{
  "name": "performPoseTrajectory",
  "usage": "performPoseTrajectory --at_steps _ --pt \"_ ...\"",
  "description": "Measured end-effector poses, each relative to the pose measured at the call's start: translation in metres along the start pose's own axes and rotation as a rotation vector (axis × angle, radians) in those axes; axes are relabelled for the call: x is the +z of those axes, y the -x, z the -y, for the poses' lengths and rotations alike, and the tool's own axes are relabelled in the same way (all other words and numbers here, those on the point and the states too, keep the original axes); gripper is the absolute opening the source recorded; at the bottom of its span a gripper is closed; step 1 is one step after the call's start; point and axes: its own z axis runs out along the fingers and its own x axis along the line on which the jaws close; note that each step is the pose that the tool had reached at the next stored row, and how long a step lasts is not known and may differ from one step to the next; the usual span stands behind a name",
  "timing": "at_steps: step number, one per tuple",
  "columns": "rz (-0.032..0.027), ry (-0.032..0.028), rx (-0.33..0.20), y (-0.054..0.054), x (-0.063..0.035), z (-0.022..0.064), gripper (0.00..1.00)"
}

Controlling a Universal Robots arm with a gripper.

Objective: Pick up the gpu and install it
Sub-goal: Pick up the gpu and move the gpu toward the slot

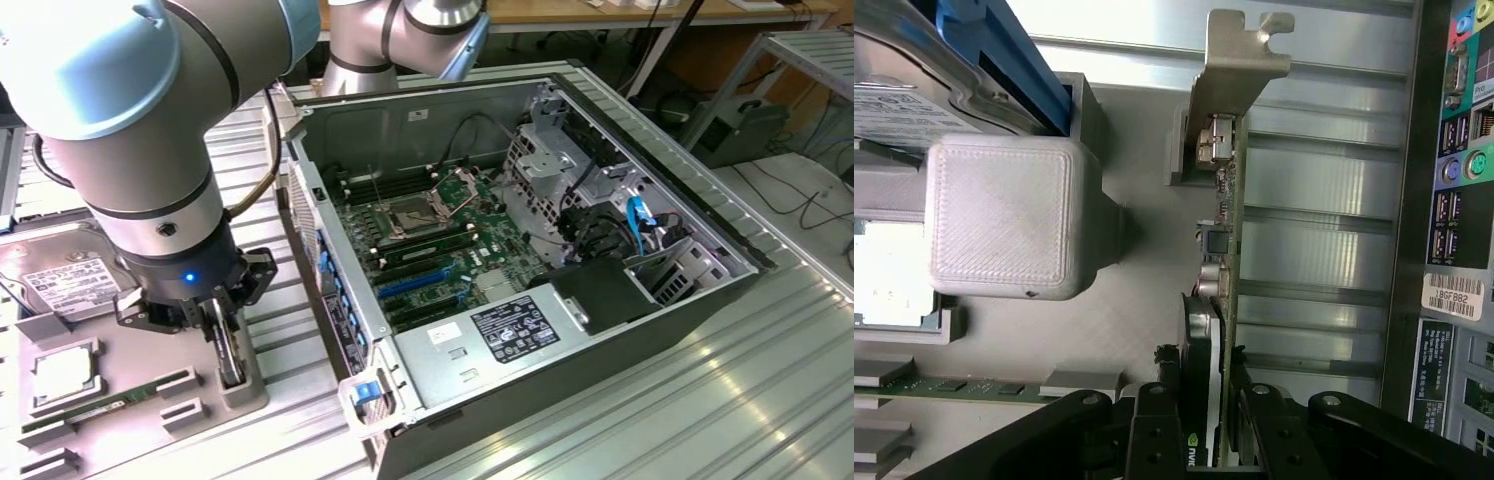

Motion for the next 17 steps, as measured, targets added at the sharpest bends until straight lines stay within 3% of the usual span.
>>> performPoseTrajectory --at_steps 8,17 --pt "-0.0002 -0.0002 0.000 0.000 -0.0007 0.0000 0.28" --pt "0.0000 0.0000 0.000 0.000 -0.0168 -0.0008 0.28"
